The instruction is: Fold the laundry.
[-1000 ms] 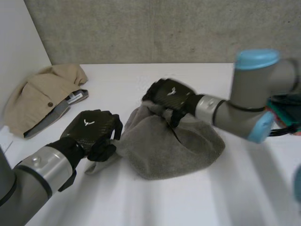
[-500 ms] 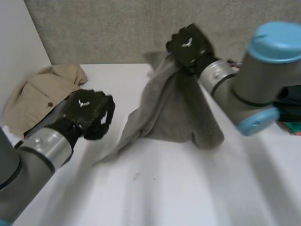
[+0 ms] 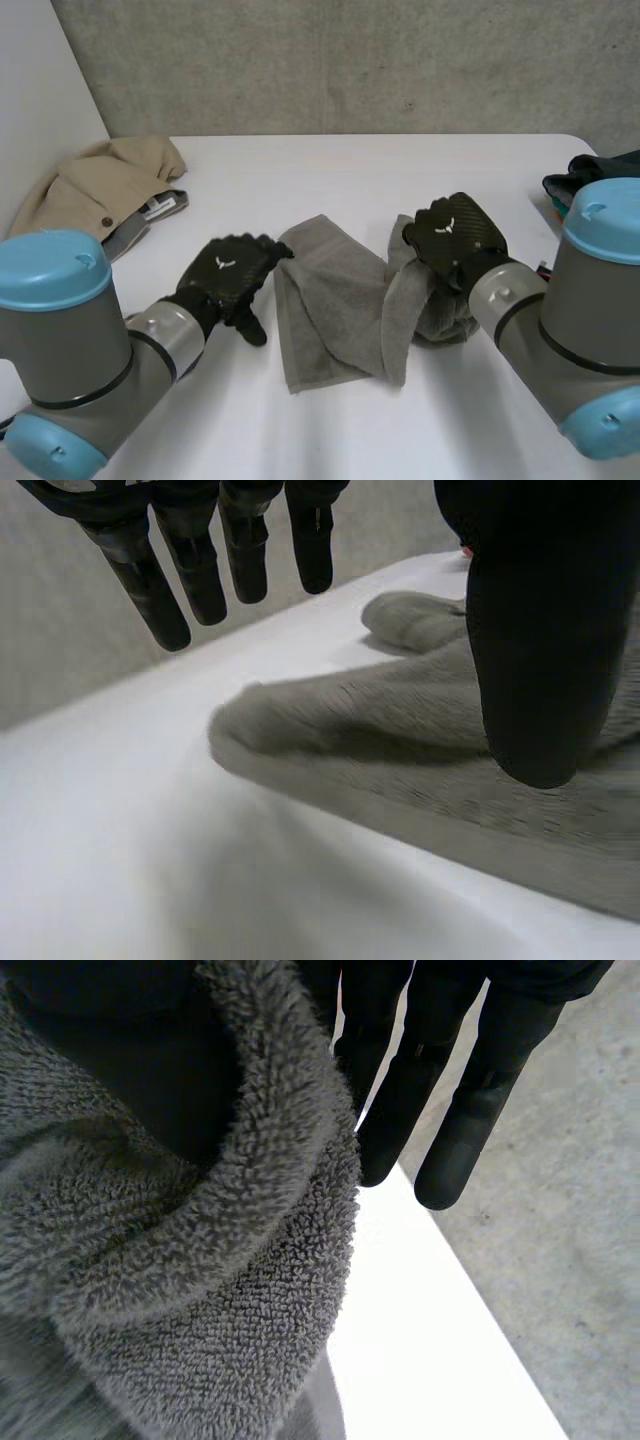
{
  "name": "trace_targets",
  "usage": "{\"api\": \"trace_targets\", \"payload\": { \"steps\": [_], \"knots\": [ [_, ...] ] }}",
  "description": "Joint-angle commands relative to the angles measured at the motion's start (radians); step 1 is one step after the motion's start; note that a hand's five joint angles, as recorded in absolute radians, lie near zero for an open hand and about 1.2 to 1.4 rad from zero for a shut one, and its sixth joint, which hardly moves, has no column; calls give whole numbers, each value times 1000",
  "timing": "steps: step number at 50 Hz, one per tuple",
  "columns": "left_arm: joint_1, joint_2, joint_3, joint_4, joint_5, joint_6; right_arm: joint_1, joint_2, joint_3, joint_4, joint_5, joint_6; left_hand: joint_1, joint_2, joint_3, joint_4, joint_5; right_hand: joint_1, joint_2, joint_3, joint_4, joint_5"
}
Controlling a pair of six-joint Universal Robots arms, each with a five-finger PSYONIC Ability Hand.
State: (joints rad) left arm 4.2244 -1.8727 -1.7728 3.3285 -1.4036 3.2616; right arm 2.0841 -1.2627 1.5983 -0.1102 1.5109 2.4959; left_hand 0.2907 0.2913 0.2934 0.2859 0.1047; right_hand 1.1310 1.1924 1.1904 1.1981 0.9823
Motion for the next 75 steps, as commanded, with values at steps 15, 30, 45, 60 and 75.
{"api": "trace_targets", "payload": {
  "steps": [15,30,45,60,75],
  "knots": [
    [-81,-172,113,63,29,-235,114,-55,-55,-8,11,109,-4,-4,-7,1,8,265,204,206,198,239],
    [-208,-353,296,-38,77,-379,111,-130,-44,-9,37,149,1105,1105,1103,1110,1117,265,204,206,198,239],
    [39,-103,361,-164,115,-99,114,-107,28,72,40,-52,1106,1105,1103,1110,1117,265,204,206,198,239],
    [94,-430,645,-276,126,201,235,131,-66,20,54,345,702,702,700,707,714,-661,-722,-720,-728,-687],
    [141,-27,345,-274,123,176,9,-1,-273,415,-53,-18,128,128,126,133,140,-891,-952,-950,-958,-916]
  ]
}}
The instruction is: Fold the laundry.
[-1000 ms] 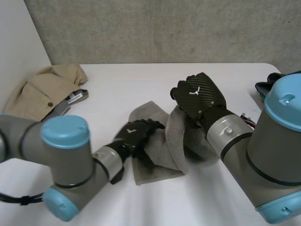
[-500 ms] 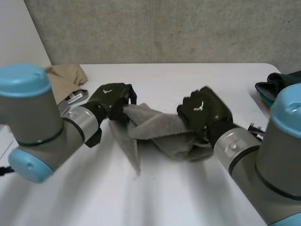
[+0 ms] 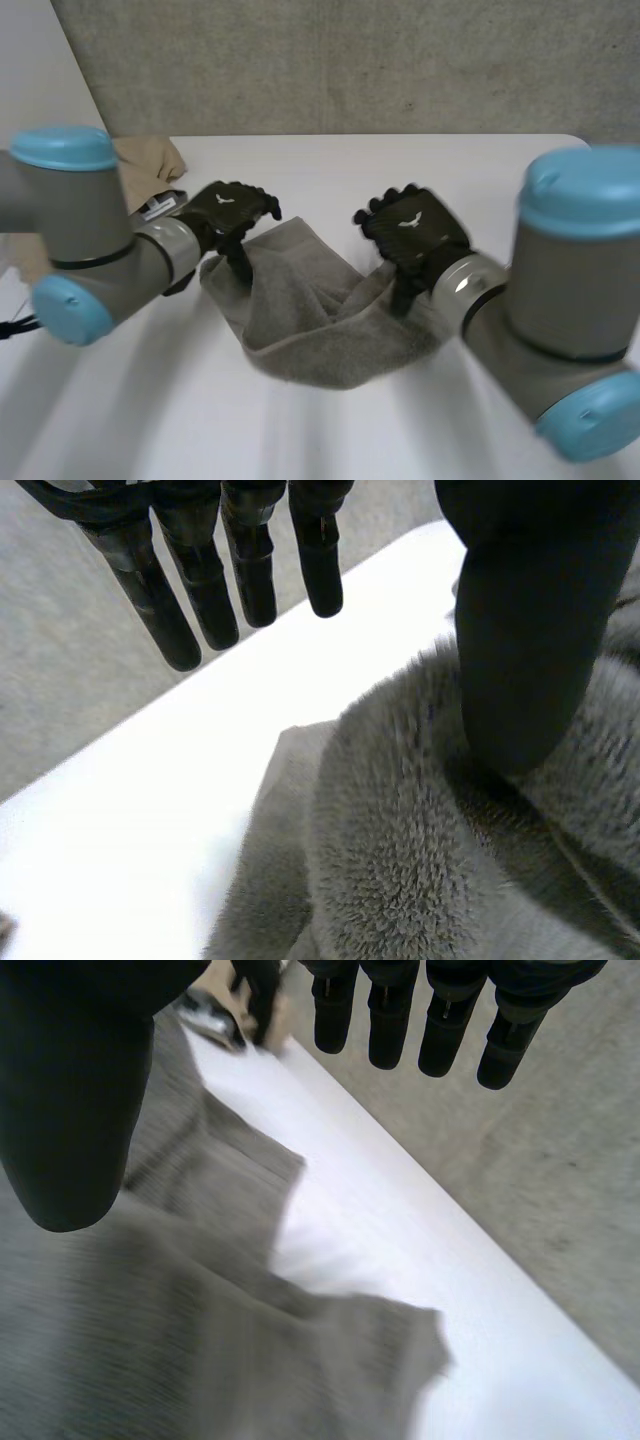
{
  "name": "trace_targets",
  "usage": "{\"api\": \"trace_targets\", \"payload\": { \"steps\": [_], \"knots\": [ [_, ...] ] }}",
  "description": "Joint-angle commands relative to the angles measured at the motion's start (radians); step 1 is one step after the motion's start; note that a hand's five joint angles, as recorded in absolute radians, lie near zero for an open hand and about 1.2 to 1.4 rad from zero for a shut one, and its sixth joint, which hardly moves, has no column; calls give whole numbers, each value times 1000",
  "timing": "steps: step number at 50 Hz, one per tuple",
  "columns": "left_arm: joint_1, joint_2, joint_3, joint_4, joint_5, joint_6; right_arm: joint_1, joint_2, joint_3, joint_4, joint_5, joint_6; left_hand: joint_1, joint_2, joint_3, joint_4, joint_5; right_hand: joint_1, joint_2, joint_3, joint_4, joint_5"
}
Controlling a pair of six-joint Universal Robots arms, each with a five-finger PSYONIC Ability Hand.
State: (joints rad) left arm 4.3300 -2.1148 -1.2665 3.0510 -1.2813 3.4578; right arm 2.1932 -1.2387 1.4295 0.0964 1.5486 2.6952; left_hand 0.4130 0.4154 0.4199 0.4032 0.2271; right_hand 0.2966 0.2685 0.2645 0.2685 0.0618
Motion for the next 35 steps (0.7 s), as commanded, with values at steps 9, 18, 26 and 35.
{"api": "trace_targets", "payload": {
  "steps": [9,18,26,35],
  "knots": [
    [115,463,-494,20,2,-150,-194,96,-250,246,-286,-275,47,45,40,57,58,138,166,170,166,198],
    [171,484,-715,66,11,-160,-202,272,-287,256,-343,-307,399,397,392,409,411,302,330,334,330,362],
    [175,475,-775,134,16,-160,-204,363,-299,258,-347,-442,358,356,351,368,370,311,339,343,339,371],
    [172,464,-777,180,16,-161,-193,409,-297,258,-357,-437,323,321,316,333,334,778,806,810,806,838]
  ]
}}
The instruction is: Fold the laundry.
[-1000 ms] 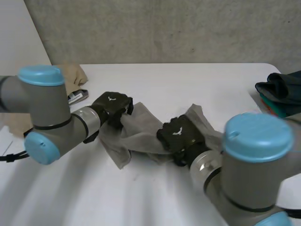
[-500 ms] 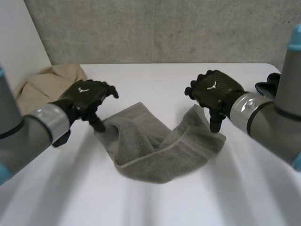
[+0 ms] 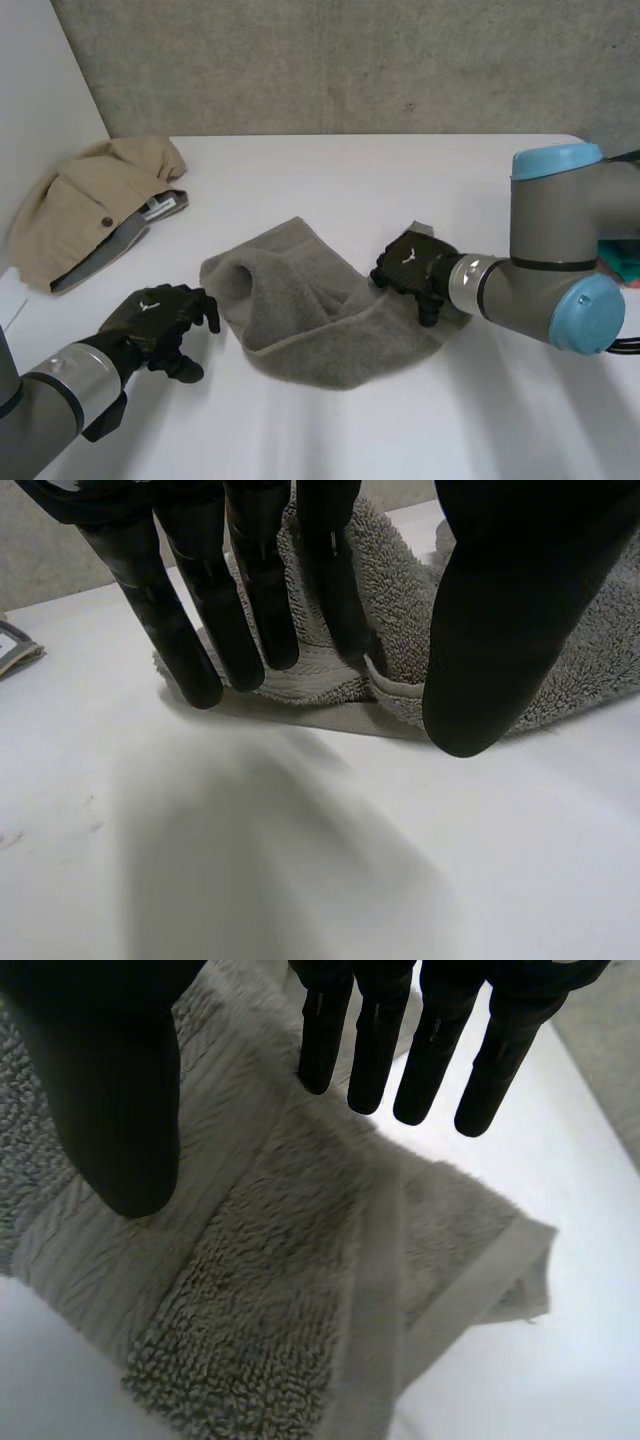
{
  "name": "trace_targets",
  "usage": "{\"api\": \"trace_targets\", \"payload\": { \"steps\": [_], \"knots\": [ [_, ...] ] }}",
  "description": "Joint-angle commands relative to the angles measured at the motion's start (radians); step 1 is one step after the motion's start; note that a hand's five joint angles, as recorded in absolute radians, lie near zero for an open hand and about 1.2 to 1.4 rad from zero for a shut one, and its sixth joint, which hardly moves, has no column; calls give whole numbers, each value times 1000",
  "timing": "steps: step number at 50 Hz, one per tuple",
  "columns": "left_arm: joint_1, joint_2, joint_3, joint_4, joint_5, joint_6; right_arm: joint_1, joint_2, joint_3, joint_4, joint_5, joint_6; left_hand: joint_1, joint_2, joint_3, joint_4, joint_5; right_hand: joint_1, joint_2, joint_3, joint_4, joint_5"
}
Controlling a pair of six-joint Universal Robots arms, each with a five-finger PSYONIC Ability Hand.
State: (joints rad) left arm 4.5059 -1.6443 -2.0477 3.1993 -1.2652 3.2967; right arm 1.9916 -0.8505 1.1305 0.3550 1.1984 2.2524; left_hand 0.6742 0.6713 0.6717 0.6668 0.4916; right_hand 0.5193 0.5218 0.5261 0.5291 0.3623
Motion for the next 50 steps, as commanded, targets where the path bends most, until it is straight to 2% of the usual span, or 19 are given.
{"api": "trace_targets", "payload": {
  "steps": [1,2,7,9,14,22,29,33,41,50],
  "knots": [
    [-2,-12,8,45,0,0,10,19,0,-4,-6,6,30,33,32,37,38,785,782,778,775,767],
    [-2,-15,9,51,0,0,10,18,0,-8,-6,6,12,15,15,20,20,876,874,869,866,859],
    [-2,-38,29,74,0,0,12,-51,-5,-47,-2,50,-96,-93,-94,-89,-88,877,874,870,867,859],
    [-8,-54,43,82,0,0,9,-129,-5,-67,-2,130,-161,-158,-158,-154,-153,877,874,870,867,859],
    [-24,-109,64,88,0,-8,4,-342,12,-73,-3,260,-164,-161,-162,-157,-156,877,874,870,867,859],
    [-82,-229,115,91,1,-147,16,-548,54,-68,21,311,-155,-152,-153,-148,-147,877,874,870,867,859],
    [-129,-301,179,134,1,-235,18,-656,58,-61,72,426,-264,-261,-261,-257,-256,877,874,870,867,859],
    [-204,-321,237,188,-2,-273,19,-696,58,-59,75,473,-381,-378,-379,-374,-373,877,874,870,867,859],
    [-258,-388,362,217,-19,-347,58,-758,57,-30,76,532,-396,-393,-394,-389,-388,877,874,870,867,859],
    [-298,-477,497,269,-160,-351,87,-849,57,-19,76,556,-387,-384,-385,-380,-379,877,874,870,867,859]
  ]
}}
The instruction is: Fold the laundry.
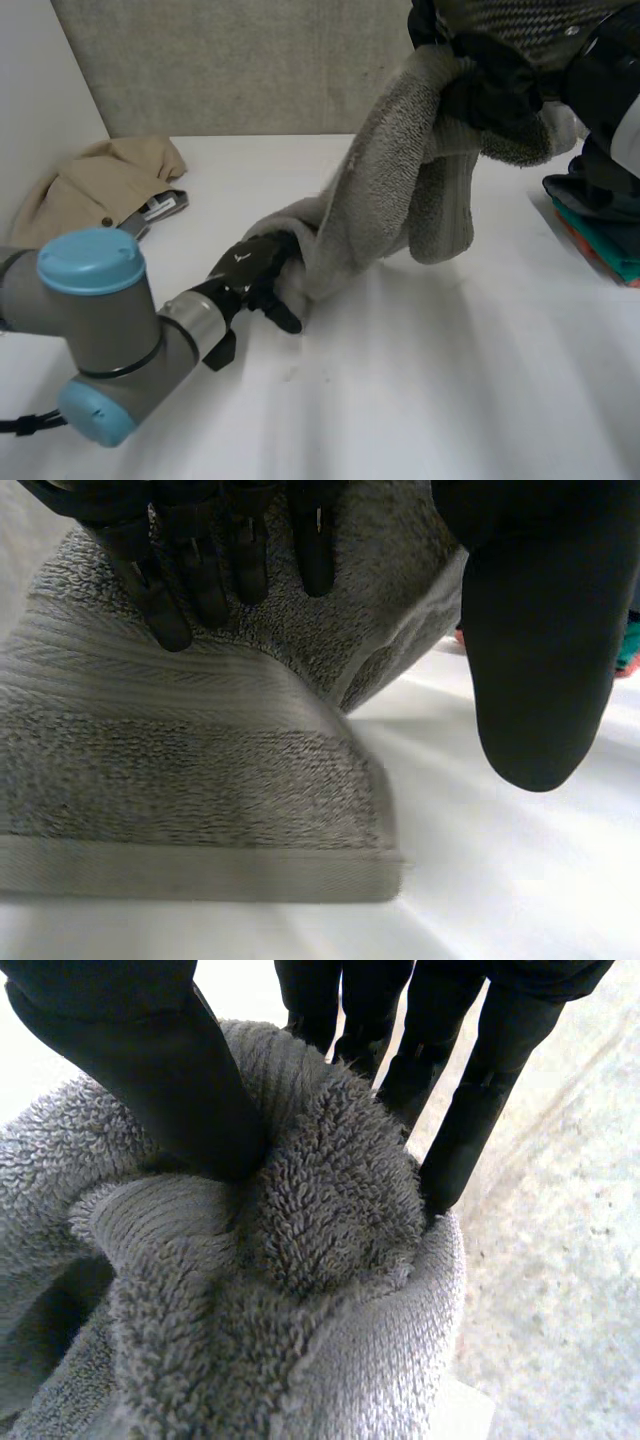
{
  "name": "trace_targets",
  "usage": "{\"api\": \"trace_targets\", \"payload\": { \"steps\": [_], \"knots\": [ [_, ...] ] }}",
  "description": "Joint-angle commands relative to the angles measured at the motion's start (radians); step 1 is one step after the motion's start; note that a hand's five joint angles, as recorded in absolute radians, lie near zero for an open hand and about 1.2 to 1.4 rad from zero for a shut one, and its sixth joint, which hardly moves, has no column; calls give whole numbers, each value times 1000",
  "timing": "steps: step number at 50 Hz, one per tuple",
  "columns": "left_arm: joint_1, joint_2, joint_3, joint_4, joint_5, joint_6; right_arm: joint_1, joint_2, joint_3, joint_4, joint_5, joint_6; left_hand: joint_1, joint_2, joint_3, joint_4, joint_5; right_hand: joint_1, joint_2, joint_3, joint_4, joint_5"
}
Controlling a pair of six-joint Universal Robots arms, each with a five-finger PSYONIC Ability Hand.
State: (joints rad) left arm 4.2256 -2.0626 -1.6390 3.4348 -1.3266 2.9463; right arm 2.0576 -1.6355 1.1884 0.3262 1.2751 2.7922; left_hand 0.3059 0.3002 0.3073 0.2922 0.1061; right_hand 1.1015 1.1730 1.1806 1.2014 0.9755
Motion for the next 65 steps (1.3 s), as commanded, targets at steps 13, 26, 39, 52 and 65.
{"api": "trace_targets", "payload": {
  "steps": [13,26,39,52,65],
  "knots": [
    [-127,-100,226,63,-115,-18,36,-113,-9,10,1,124,-87,-81,-88,-73,-61,295,223,216,195,246],
    [-147,-137,261,164,-160,-96,44,-127,16,8,0,191,-48,-43,-50,-35,-23,295,223,216,195,246],
    [-156,-151,309,237,-157,-371,84,-130,85,4,9,198,71,77,70,85,97,295,223,216,195,246],
    [-141,-183,372,314,-166,-498,73,-173,140,-4,40,199,210,216,208,224,235,295,223,216,195,246],
    [-10,-30,269,311,-310,-434,-52,-170,145,-65,38,184,1090,1096,1089,1104,1116,295,223,216,195,246]
  ]
}}
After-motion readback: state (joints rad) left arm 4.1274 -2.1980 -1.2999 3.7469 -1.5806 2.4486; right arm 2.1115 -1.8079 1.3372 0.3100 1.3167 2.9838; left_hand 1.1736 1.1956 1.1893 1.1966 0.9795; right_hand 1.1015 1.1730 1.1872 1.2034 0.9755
